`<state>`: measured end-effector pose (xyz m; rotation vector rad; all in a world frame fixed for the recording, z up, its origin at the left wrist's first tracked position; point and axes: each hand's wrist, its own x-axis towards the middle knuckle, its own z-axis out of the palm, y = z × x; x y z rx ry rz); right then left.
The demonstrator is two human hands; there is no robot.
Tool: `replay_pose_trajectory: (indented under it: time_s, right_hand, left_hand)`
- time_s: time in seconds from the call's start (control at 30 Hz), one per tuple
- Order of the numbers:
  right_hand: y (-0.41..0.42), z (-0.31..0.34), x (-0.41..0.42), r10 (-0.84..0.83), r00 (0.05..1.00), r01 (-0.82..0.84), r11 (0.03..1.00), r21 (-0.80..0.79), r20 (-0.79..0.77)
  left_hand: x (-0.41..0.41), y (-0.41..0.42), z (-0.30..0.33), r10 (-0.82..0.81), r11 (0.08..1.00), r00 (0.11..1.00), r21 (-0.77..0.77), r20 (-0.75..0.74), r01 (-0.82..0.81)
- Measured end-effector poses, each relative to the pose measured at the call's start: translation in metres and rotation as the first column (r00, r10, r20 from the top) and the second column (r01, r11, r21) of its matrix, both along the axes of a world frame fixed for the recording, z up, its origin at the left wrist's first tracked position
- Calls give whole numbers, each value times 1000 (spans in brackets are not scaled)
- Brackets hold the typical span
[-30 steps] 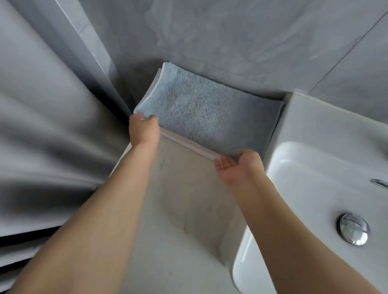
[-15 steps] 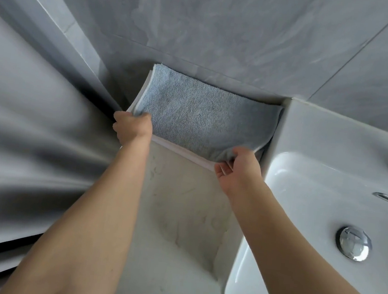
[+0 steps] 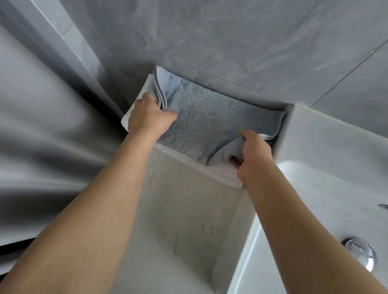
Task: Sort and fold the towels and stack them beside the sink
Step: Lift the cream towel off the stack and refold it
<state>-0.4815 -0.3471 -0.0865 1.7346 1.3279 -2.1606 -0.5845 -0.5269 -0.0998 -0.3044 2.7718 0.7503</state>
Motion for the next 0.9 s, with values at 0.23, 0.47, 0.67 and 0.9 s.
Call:
replay_pose_trajectory:
  time_s: [0.23, 0.47, 0.67, 0.9]
  right_hand:
    - [-1, 1, 5, 144, 985, -104, 937, 333, -97]
    - [-5, 61, 43, 350, 890, -303, 933, 194, -292]
    - [22, 98, 123, 374, 825, -430, 902, -39, -424]
    - [60, 106, 223, 375, 861, -426, 900, -87, -343]
  left_hand:
    - [-12, -4, 11, 102, 766, 975, 610, 199, -205]
    - [64, -27, 54, -83, 292, 926, 897, 368, -330]
    - [134, -34, 91, -209, 92, 946, 968, 250, -236]
    - [216, 3, 114, -533, 72, 831, 987, 160, -144]
